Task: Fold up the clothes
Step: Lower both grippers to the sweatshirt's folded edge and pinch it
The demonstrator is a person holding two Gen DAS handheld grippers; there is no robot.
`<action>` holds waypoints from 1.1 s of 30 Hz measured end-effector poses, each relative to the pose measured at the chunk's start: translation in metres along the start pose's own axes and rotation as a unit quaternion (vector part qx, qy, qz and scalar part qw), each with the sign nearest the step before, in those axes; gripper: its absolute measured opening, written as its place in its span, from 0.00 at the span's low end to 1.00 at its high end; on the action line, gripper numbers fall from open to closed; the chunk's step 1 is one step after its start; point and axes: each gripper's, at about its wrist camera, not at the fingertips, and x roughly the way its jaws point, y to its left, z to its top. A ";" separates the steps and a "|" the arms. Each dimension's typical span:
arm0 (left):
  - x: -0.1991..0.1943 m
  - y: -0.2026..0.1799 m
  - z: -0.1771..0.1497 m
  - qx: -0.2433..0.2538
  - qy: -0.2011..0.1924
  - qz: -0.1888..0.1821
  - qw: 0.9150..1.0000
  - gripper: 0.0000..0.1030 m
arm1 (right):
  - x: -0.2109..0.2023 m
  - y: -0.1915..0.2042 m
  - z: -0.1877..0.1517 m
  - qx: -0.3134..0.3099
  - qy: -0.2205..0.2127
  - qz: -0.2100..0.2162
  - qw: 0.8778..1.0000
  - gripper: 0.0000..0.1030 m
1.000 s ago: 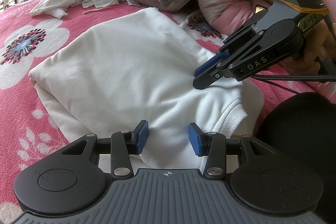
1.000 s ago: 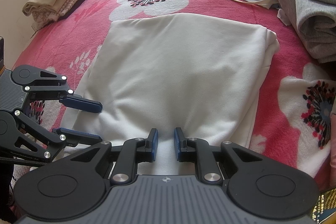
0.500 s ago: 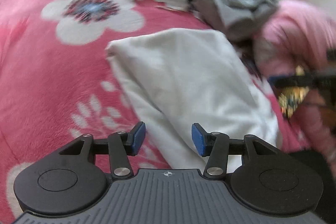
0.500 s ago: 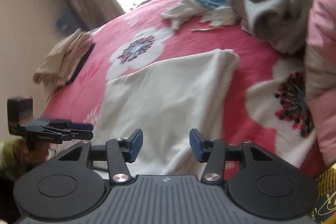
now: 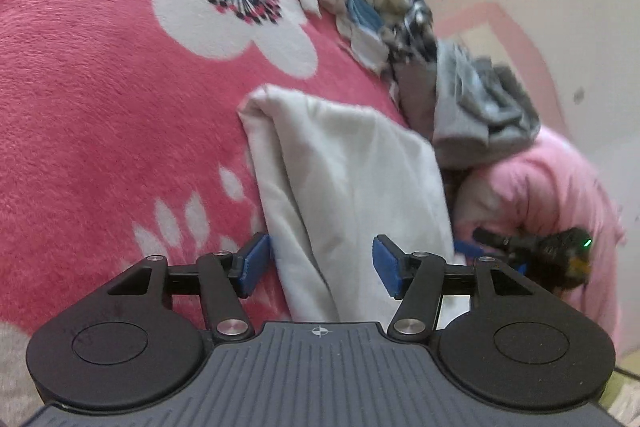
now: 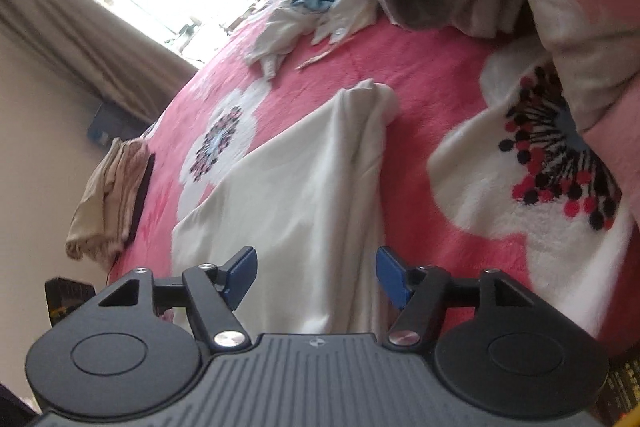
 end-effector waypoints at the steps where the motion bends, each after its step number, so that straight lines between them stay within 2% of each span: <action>1: 0.001 0.003 0.002 -0.007 -0.003 -0.004 1.000 0.55 | 0.003 -0.004 0.002 0.008 0.000 0.001 1.000 0.67; 8: 0.018 0.015 0.019 -0.040 -0.005 -0.038 0.998 0.56 | 0.025 -0.026 0.016 0.047 -0.002 0.015 0.999 0.69; 14: 0.029 0.019 0.031 -0.047 -0.001 -0.054 0.997 0.56 | 0.043 -0.035 0.030 0.065 -0.017 0.041 0.997 0.73; 20: 0.040 0.015 0.037 -0.028 -0.001 -0.048 0.998 0.56 | 0.063 -0.035 0.046 0.072 -0.039 0.060 0.995 0.74; 24: 0.040 0.011 0.033 -0.017 0.002 -0.042 0.999 0.56 | 0.065 -0.041 0.045 0.074 -0.046 0.070 0.994 0.72; 27: 0.037 0.011 0.027 -0.023 0.012 -0.044 0.999 0.56 | 0.057 -0.046 0.035 0.081 -0.031 0.088 0.992 0.72; 33: 0.036 0.008 0.010 -0.026 0.048 -0.059 0.997 0.56 | 0.043 -0.043 0.009 0.068 0.028 0.136 0.988 0.72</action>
